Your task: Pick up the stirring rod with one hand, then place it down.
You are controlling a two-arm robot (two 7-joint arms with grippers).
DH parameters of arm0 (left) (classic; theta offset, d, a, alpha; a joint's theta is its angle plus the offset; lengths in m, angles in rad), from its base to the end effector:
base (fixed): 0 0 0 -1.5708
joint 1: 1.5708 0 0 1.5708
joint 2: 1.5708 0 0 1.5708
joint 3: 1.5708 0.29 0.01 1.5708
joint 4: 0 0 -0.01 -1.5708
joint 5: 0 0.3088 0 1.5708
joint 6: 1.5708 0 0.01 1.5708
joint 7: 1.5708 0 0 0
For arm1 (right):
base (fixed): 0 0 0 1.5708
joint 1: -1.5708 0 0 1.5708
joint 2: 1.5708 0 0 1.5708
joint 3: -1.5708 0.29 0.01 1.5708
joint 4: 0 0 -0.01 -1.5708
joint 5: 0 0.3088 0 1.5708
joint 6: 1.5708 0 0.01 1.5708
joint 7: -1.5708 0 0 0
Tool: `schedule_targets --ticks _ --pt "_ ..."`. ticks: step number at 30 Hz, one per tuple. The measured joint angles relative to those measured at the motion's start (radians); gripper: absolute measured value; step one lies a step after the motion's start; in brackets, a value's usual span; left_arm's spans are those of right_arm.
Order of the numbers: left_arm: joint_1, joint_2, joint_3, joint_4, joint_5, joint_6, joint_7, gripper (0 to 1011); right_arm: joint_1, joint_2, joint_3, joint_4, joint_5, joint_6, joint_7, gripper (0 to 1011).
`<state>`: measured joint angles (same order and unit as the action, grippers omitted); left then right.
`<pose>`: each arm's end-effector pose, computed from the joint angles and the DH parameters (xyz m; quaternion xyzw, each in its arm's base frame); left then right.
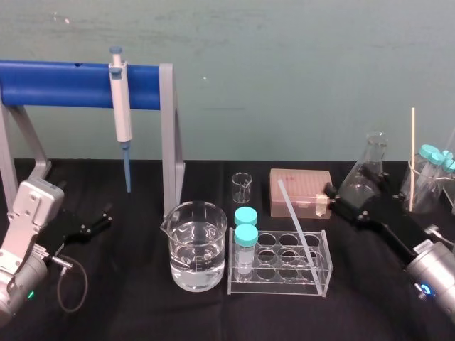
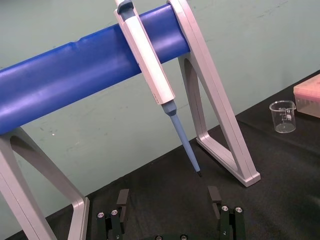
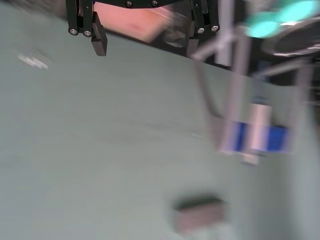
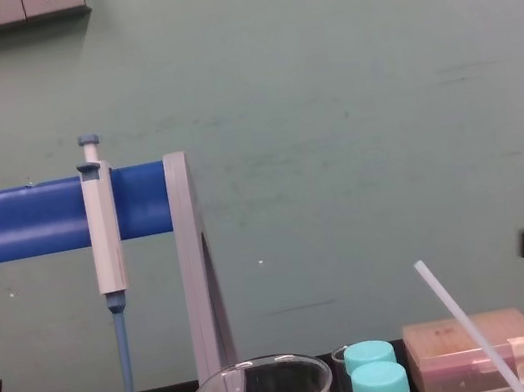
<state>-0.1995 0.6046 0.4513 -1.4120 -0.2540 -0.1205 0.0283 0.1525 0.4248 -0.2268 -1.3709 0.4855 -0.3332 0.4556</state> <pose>0.3581 0.0827 -0.3023 0.1414 -0.1324 0.5800 0.7913 0.3633 -0.0841 -0.3056 0.0748 -0.0750 -0.4781 0.8719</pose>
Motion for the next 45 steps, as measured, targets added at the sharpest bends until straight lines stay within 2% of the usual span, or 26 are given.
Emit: schedule_targets --ticks 2,3,4,7,12,45 --pt "0.0 0.0 0.0 0.0 0.0 0.0 0.0 1000 -0.033 -0.016 0.028 -0.028 -0.049 0.069 -0.132 1003" --pt "0.0 0.0 0.0 0.0 0.0 0.0 0.0 1000 -0.033 -0.016 0.028 -0.028 -0.049 0.069 -0.132 1003" --pt "0.0 0.0 0.0 0.0 0.0 0.0 0.0 1000 -0.043 -0.024 0.036 -0.033 -0.062 0.106 -0.174 1003" --pt "0.0 0.0 0.0 0.0 0.0 0.0 0.0 1000 -0.054 -0.036 0.044 -0.033 -0.072 0.165 -0.212 1003" --pt "0.0 0.0 0.0 0.0 0.0 0.0 0.0 1000 -0.054 -0.042 0.044 -0.021 -0.082 0.214 -0.216 1003" --pt "0.0 0.0 0.0 0.0 0.0 0.0 0.0 1000 -0.056 -0.041 0.046 -0.026 -0.081 0.206 -0.22 1003"
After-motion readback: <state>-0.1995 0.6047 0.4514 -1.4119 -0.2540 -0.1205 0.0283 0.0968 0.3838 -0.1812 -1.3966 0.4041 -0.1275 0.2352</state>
